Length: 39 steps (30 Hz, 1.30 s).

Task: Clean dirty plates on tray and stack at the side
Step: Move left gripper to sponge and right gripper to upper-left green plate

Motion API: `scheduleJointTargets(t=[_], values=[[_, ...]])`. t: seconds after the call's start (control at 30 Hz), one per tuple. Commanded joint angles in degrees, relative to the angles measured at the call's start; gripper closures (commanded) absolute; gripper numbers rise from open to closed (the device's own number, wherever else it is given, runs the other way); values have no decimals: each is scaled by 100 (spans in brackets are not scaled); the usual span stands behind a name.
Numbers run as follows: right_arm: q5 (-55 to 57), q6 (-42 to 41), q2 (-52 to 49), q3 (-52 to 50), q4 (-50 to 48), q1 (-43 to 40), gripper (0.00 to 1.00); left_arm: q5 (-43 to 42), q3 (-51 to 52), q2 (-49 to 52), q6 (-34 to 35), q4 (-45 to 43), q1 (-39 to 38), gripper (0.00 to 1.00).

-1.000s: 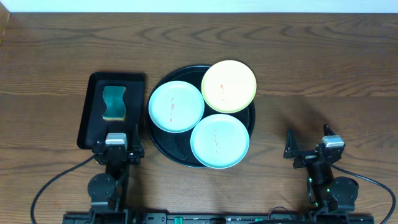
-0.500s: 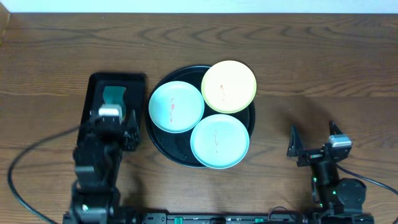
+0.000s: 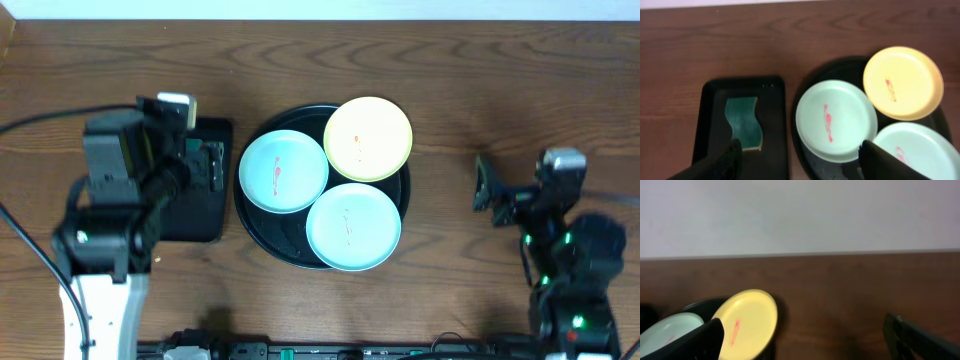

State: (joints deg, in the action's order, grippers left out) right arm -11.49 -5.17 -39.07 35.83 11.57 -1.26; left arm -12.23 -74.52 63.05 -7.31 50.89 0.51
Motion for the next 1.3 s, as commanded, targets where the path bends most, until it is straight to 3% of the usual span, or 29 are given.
scheduleJointTargets(t=[0.0,0.3,0.43,0.57,0.7,0.8,1.13,1.27], values=[[-415,13,-828,872,490,96,1,-151,-885,470,74,492,-22,25],[-573,382,-3003,3578,3296,96,1,-765,-2758,1952,70,2291,269,25],[-573,424,-3567,4371,4249,96,1,-879,-2953,2393,72,2459,431,25],[-538,393,-3722,4452,4107,96,1,-879,-2953,2671,74,2472,431,25],[-1172,-245,-3773,4441,3738,98,1,-879,-2953,2846,74,2446,428,25],[-1449,-251,-3853,4441,3574,216,7,-876,-2953,2914,72,2455,431,25],[-748,-1397,-4907,4693,3606,1617,23,9,-2953,2922,94,2124,431,25],[-374,-1875,-5589,5263,3595,2175,28,704,-2953,2922,494,2120,431,25]])
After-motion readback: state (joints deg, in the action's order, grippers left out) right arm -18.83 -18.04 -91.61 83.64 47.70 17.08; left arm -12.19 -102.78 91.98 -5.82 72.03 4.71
